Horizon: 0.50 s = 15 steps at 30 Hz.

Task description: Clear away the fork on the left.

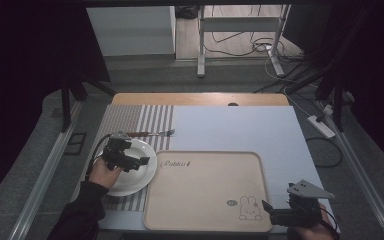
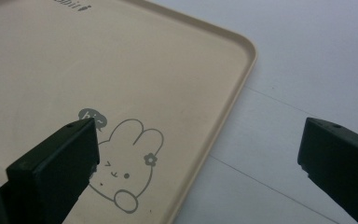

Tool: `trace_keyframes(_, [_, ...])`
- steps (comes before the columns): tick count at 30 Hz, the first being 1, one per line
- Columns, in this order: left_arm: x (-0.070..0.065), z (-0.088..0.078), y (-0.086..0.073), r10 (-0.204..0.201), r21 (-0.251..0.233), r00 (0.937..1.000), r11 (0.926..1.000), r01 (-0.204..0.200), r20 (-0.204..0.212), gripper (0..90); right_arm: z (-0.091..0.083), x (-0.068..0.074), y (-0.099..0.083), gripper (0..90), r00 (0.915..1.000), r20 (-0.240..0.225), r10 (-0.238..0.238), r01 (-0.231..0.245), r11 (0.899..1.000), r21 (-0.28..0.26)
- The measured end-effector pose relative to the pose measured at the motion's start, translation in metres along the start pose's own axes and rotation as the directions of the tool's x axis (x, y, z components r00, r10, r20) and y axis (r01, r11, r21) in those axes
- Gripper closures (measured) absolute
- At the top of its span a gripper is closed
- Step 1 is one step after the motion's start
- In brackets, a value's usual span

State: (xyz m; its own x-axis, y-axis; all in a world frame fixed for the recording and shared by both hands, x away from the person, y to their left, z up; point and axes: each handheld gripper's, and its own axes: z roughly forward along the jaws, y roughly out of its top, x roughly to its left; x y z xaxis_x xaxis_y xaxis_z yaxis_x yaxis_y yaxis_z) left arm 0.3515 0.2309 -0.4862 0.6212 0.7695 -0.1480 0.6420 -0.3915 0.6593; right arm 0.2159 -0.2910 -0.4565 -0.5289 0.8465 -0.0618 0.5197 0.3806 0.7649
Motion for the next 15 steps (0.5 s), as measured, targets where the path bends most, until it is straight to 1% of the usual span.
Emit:
trace_keyframes(2, [0.002,0.003,0.004,0.003,0.002,1.0,1.0,-0.003,-0.008,0.0,0.0,0.0,0.0,0.0,1.0,0.0,0.0,0.0,1.0,0.0])
trace_keyframes(4, [0.004,0.007,0.008,0.004,0.006,1.0,1.0,-0.004,-0.001,0.0,0.0,0.0,0.0,0.0,1.0,-0.001,-0.001,0.001,1.0,0.001])
trace_keyframes(7, [0.006,0.013,0.014,0.015,0.012,0.9998,0.9998,-0.015,-0.011,0.0,0.0,0.0,0.0,0.0,1.0,-0.001,0.0,0.0,1.0,0.001])
trace_keyframes(8, [0.007,0.015,0.016,0.017,0.012,0.9998,0.9998,-0.017,-0.008,0.0,0.0,0.0,0.0,0.0,1.0,-0.002,0.0,0.0,1.0,0.002])
trace_keyframes(15, [0.014,0.026,0.031,0.016,0.025,0.9996,0.9996,-0.015,-0.023,0.0,0.0,0.0,0.0,0.0,1.0,-0.005,-0.003,0.003,1.0,0.006])
